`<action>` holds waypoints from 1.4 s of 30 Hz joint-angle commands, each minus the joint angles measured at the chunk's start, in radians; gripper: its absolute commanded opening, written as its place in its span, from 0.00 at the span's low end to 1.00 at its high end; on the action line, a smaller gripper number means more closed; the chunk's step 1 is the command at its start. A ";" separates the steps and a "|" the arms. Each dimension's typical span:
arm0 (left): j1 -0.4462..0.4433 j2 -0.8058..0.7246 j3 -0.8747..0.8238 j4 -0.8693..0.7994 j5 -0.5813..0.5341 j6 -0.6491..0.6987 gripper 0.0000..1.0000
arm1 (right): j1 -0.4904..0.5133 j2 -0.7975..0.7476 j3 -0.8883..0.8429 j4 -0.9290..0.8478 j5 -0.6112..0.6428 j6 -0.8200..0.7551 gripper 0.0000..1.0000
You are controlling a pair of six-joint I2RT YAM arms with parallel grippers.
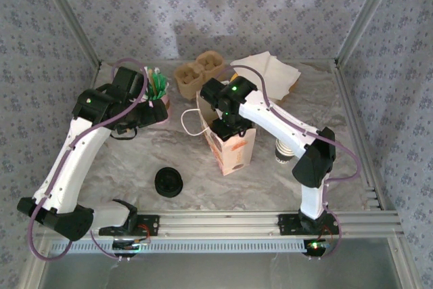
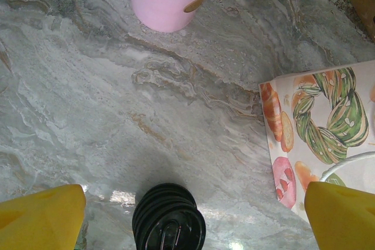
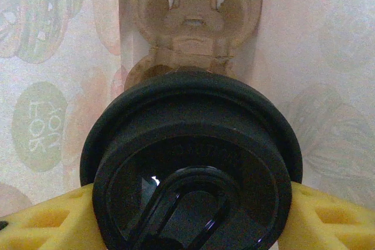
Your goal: Pack the takeout coffee
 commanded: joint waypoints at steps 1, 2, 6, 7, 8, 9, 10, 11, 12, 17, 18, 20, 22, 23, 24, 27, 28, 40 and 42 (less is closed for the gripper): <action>0.007 -0.021 0.022 -0.017 -0.012 0.006 0.96 | 0.003 -0.027 -0.007 -0.014 -0.005 -0.008 0.64; 0.007 -0.020 0.022 -0.017 -0.012 0.006 0.96 | 0.003 -0.027 -0.006 -0.014 -0.007 -0.008 0.65; 0.007 -0.021 0.022 -0.017 -0.012 0.008 0.96 | 0.003 -0.026 -0.005 -0.012 -0.006 -0.007 0.65; 0.007 -0.020 0.022 -0.017 -0.011 0.008 0.96 | 0.004 -0.025 -0.006 -0.013 -0.006 -0.007 0.64; 0.007 -0.020 0.020 -0.017 -0.011 0.007 0.96 | 0.003 -0.026 -0.007 -0.012 -0.006 -0.007 0.64; 0.007 -0.022 0.020 -0.017 -0.011 0.006 0.96 | 0.004 -0.026 -0.007 -0.012 -0.006 -0.005 0.64; 0.007 -0.022 0.019 -0.017 -0.009 0.005 0.96 | 0.005 -0.025 -0.008 -0.010 -0.006 -0.005 0.64; 0.007 -0.022 0.019 -0.017 -0.009 0.005 0.96 | 0.005 -0.025 -0.008 -0.010 -0.006 -0.006 0.65; 0.007 -0.022 0.018 -0.016 -0.008 0.005 0.96 | 0.005 -0.026 -0.009 -0.010 -0.007 -0.006 0.64; 0.007 -0.022 0.018 -0.014 -0.009 0.003 0.96 | 0.005 -0.029 -0.011 -0.011 -0.006 -0.006 0.64; 0.007 -0.022 0.019 -0.014 -0.009 0.002 0.96 | 0.004 -0.029 -0.012 -0.010 -0.006 -0.006 0.64; 0.007 -0.022 0.018 -0.016 -0.008 0.002 0.96 | 0.004 -0.030 -0.015 -0.009 -0.006 -0.006 0.65; 0.007 -0.023 0.019 -0.016 -0.008 0.001 0.96 | 0.004 -0.032 -0.016 -0.007 -0.007 -0.005 0.64; 0.007 -0.024 0.019 -0.017 -0.008 0.000 0.96 | 0.004 -0.032 -0.016 -0.006 -0.007 -0.004 0.64; 0.007 -0.023 0.019 -0.017 -0.008 0.000 0.96 | 0.005 -0.032 -0.016 -0.005 -0.007 -0.004 0.64; 0.007 -0.025 0.022 -0.020 -0.011 0.000 0.96 | 0.006 -0.032 -0.018 -0.002 -0.007 -0.003 0.64; 0.007 -0.026 0.022 -0.020 -0.010 0.000 0.96 | 0.006 -0.031 -0.020 -0.003 -0.008 -0.002 0.64; 0.007 -0.025 0.020 -0.023 -0.012 0.000 0.96 | 0.005 -0.033 -0.065 0.035 -0.019 -0.002 0.64; 0.007 -0.025 0.019 -0.024 -0.013 0.000 0.96 | 0.006 -0.029 -0.070 0.043 -0.022 -0.002 0.64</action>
